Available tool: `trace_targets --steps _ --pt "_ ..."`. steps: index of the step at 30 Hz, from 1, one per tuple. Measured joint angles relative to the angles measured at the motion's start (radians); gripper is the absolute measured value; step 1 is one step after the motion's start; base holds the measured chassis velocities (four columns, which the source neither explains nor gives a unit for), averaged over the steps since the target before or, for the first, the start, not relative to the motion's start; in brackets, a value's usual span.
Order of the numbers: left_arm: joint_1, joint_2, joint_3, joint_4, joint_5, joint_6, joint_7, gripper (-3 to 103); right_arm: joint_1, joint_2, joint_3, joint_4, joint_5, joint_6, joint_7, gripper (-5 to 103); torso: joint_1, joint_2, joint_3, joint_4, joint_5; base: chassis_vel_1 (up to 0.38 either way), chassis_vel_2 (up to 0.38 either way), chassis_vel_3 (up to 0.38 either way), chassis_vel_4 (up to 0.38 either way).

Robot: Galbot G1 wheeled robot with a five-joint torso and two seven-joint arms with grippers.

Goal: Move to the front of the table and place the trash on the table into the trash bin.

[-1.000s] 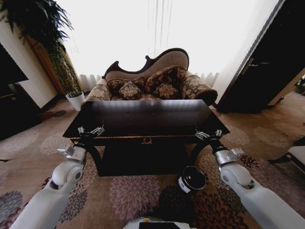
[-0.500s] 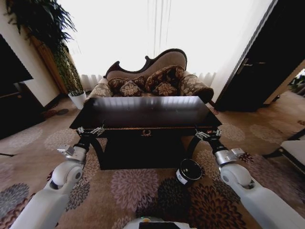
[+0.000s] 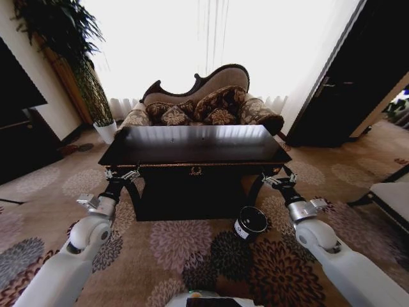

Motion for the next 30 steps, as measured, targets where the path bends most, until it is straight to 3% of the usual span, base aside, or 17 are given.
trace_targets --steps 30 --pt "0.0 0.0 0.0 0.0 0.0 0.0 0.0 100 0.0 0.0 0.0 0.0 0.0 0.0 0.0 100 0.0 0.0 0.0 0.0 -0.0001 0.112 -0.114 -0.113 0.111"
